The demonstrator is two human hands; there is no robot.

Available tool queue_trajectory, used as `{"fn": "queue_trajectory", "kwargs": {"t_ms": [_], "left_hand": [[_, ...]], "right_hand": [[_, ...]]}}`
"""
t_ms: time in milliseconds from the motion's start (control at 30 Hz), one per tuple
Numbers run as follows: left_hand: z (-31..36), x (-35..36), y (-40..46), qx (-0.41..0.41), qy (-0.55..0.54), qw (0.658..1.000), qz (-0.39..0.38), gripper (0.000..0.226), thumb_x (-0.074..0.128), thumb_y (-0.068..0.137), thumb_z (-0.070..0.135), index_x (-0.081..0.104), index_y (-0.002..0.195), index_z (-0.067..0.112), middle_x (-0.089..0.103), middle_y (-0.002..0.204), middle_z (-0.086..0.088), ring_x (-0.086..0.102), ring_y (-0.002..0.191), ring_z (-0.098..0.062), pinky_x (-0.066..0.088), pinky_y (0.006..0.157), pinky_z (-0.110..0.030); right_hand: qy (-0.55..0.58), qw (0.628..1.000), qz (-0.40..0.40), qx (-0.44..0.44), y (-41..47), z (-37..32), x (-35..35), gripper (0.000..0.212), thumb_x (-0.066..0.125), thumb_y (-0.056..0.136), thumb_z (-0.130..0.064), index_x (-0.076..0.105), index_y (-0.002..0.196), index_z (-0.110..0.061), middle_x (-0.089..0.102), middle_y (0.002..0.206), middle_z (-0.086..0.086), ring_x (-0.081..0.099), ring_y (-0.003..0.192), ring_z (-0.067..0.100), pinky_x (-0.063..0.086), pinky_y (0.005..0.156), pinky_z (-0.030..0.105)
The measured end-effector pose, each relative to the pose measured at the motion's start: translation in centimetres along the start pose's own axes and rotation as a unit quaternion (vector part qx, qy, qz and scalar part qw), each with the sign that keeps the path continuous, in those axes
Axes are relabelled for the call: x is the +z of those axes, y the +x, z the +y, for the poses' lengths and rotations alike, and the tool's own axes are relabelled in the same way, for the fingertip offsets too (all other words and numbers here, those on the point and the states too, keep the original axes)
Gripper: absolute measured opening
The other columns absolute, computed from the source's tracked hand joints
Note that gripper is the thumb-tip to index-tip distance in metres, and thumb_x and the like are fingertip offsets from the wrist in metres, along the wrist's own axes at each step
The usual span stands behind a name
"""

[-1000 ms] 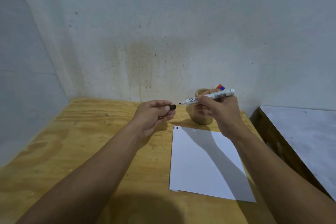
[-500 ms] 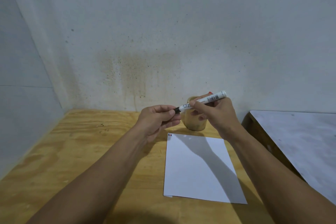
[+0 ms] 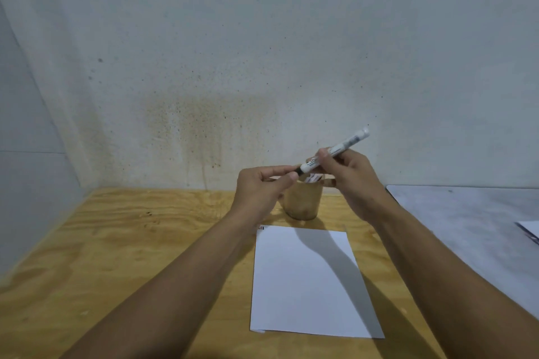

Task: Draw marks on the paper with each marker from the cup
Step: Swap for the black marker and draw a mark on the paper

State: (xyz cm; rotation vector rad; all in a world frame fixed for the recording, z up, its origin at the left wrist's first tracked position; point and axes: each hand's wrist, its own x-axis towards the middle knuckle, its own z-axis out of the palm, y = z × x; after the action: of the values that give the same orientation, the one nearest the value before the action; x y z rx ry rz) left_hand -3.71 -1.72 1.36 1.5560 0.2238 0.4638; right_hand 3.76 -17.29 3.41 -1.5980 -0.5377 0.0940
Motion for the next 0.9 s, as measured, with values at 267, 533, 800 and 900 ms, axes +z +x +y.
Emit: {"fn": "queue_trajectory", "kwargs": {"t_ms": [267, 533, 800, 900], "left_hand": [[-1.6, 0.5, 1.8, 0.144, 0.331, 0.932, -0.042, 0.035, 0.063, 0.085, 0.016, 0.062, 0.12, 0.015, 0.061, 0.125, -0.002, 0.055, 0.114, -0.019, 0.046, 0.093, -0.031], [-3.2, 0.6, 2.1, 0.211, 0.512, 0.823, -0.125, 0.048, 0.06, 0.08, -0.001, 0.056, 0.127, 0.011, 0.059, 0.13, -0.009, 0.052, 0.117, -0.031, 0.045, 0.097, -0.044], [-3.1, 0.6, 2.6, 0.197, 0.521, 0.823, -0.11, 0.055, 0.062, 0.081, -0.001, 0.051, 0.131, 0.02, 0.057, 0.134, 0.0, 0.054, 0.112, -0.025, 0.047, 0.093, -0.038], [-3.2, 0.4, 2.7, 0.192, 0.514, 0.829, -0.113, 0.058, 0.059, 0.081, -0.004, 0.049, 0.132, 0.021, 0.056, 0.134, 0.002, 0.054, 0.108, -0.025, 0.047, 0.089, -0.037]], "right_hand": [[-0.328, 0.943, 0.034, 0.038, 3.7, -5.1, -4.0, 0.037, 0.038, 0.103, -0.04, 0.058, 0.109, -0.01, 0.054, 0.077, 0.006, 0.06, 0.061, 0.02, 0.052, 0.052, 0.03], [-0.614, 0.785, -0.077, 0.002, 7.2, -4.9, -2.4, 0.024, 0.053, 0.095, -0.009, 0.073, 0.105, -0.001, 0.073, 0.105, 0.011, 0.067, 0.087, 0.029, 0.058, 0.076, 0.039], [-0.468, 0.884, -0.02, -0.009, 8.9, -2.4, 0.6, 0.044, 0.081, 0.077, -0.016, 0.052, 0.11, -0.01, 0.059, 0.1, 0.01, 0.061, 0.084, 0.024, 0.05, 0.062, 0.023], [-0.452, 0.892, 0.008, 0.001, 9.3, -0.6, 1.1, 0.05, 0.085, 0.073, -0.024, 0.049, 0.106, -0.012, 0.06, 0.099, 0.011, 0.063, 0.085, 0.027, 0.057, 0.074, 0.036]]}}
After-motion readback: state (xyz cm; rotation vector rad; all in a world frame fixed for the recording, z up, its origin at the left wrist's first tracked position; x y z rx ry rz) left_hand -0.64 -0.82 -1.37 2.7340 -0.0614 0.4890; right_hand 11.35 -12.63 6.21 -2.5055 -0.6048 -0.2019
